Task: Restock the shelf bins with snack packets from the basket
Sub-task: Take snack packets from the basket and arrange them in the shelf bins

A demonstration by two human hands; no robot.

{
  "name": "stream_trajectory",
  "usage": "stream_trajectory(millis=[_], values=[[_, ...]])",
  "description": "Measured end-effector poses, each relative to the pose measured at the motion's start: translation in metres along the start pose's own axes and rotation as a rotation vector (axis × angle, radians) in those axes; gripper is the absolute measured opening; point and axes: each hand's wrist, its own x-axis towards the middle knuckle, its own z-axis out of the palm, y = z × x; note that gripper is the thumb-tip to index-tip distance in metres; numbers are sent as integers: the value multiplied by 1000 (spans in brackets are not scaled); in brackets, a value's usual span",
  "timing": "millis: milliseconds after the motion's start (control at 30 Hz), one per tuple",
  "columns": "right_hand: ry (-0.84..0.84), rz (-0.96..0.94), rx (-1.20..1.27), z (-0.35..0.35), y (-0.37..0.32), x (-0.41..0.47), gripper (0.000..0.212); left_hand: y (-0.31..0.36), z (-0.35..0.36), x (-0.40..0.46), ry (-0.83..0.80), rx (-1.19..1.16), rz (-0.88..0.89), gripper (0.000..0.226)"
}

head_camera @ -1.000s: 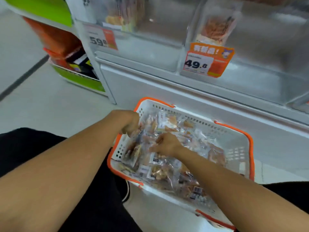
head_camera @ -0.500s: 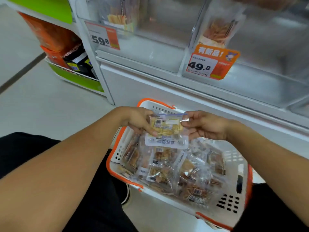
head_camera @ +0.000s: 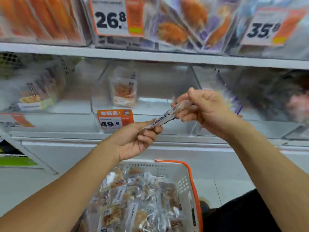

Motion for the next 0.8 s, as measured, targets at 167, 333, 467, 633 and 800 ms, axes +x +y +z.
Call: stream_trajectory(millis=[167, 333, 467, 633, 800], values=[[45, -72, -201, -58, -22, -27, 35, -9, 54, 40, 8, 33, -57, 40], [412, -393, -281, -127, -47, -39, 15, -10, 96, 92, 578, 891, 472, 19], [437, -343, -616, -167, -45, -50, 13, 0, 86, 114, 576, 1690, 783, 13], [343, -193, -877, -177, -35, -40, 4, -5, 94, 131, 374, 2084, 715, 28], [220, -38, -1098, -176, -17, -25, 6, -5, 95, 150, 363, 2157, 740, 24]])
